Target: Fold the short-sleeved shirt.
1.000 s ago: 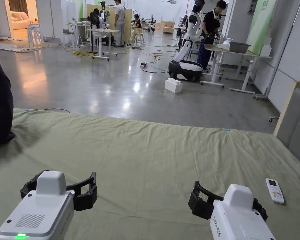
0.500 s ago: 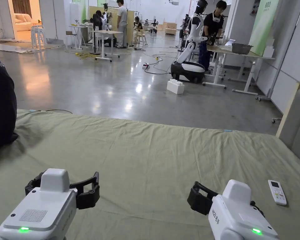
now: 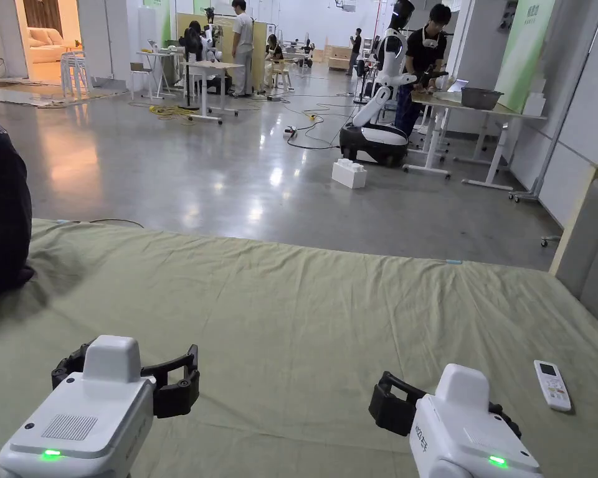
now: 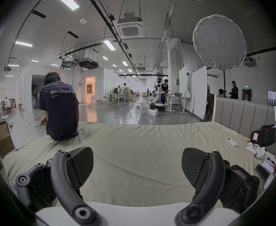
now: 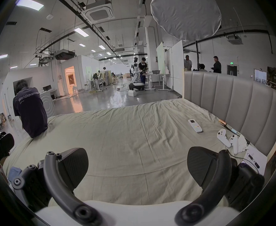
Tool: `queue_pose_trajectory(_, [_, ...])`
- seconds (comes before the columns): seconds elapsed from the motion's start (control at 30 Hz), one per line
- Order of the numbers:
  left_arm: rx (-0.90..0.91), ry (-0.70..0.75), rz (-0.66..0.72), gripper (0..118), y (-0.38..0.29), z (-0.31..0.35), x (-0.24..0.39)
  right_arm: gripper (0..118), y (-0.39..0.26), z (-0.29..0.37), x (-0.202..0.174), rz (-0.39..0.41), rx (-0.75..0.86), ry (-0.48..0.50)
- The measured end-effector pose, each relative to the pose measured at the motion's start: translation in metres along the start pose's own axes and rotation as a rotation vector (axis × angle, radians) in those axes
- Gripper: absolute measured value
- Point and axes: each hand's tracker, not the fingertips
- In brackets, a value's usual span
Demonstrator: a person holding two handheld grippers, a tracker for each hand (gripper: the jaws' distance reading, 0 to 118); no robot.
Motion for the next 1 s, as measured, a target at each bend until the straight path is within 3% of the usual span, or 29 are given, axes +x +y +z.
queue_pose_trajectory(0.43, [-0.011,-0.008,-0.002,109,-0.004,-0.004,-0.002,118,0.004,-0.012,0.000,0.003,-0.044,0.006])
queue_pose_trajectory(0.53, [0.005,-0.002,-0.024,109,-0.005,-0.005,-0.002,118,0.004,-0.012,0.005,-0.059,-0.051,0.021])
queue_pose_trajectory(0.7, [0.008,-0.001,-0.040,109,-0.007,-0.007,-0.001,118,0.002,-0.013,0.004,-0.016,-0.036,-0.035])
queue_pose_trajectory(1.0, [-0.001,-0.004,-0.032,109,-0.008,-0.017,-0.001,118,-0.009,-0.012,0.007,0.056,0.109,0.027])
